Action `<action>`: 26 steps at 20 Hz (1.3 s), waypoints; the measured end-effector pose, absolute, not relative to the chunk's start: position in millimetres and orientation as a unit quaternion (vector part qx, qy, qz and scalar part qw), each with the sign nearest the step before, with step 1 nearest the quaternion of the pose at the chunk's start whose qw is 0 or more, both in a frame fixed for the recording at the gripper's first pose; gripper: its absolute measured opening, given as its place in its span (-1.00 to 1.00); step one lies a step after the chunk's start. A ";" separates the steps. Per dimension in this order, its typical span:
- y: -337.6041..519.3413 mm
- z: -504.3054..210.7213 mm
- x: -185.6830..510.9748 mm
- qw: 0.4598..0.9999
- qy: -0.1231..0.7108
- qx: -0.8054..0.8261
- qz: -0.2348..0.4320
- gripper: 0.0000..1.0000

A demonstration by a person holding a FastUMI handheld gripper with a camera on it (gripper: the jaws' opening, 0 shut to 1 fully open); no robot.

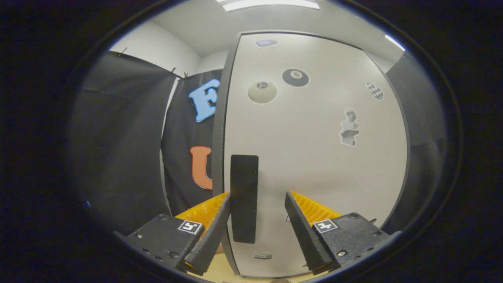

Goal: Open the shoe cabinet door, grab the shoes and put them into the shoe cabinet, then close the shoe cabinet door.

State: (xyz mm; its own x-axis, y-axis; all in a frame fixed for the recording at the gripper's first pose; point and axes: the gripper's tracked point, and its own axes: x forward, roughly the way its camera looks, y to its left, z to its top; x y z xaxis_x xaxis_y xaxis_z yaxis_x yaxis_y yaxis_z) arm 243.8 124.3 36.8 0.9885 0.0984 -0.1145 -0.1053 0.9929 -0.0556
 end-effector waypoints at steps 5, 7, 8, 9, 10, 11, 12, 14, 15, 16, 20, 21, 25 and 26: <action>138.9 33.2 243.1 0.996 0.069 -0.037 0.048 0.04; 136.8 29.3 244.2 0.994 0.083 -0.051 0.046 -0.23; 136.9 29.5 241.3 0.994 0.085 -0.051 0.049 -0.28; 136.8 28.8 240.2 0.993 0.088 -0.047 0.055 -0.29; 136.0 29.0 238.2 0.993 0.089 -0.049 0.061 -0.32; 135.6 28.9 237.3 0.992 0.087 -0.052 0.069 -0.34; 135.7 28.6 234.2 0.992 0.085 -0.053 0.079 -0.35; 135.9 32.2 221.7 0.990 0.080 -0.052 0.103 -0.36; 136.8 33.2 214.2 0.989 0.080 -0.047 0.115 -0.37; 136.5 34.0 207.8 0.988 0.081 -0.044 0.127 -0.39; 132.0 37.5 179.2 0.982 0.090 -0.039 0.163 -0.42; 129.6 37.4 175.4 0.981 0.093 -0.036 0.168 -0.42; 117.1 43.8 146.1 0.976 0.093 -0.035 0.195 -0.43; 113.2 44.8 138.8 0.975 0.091 -0.034 0.201 -0.43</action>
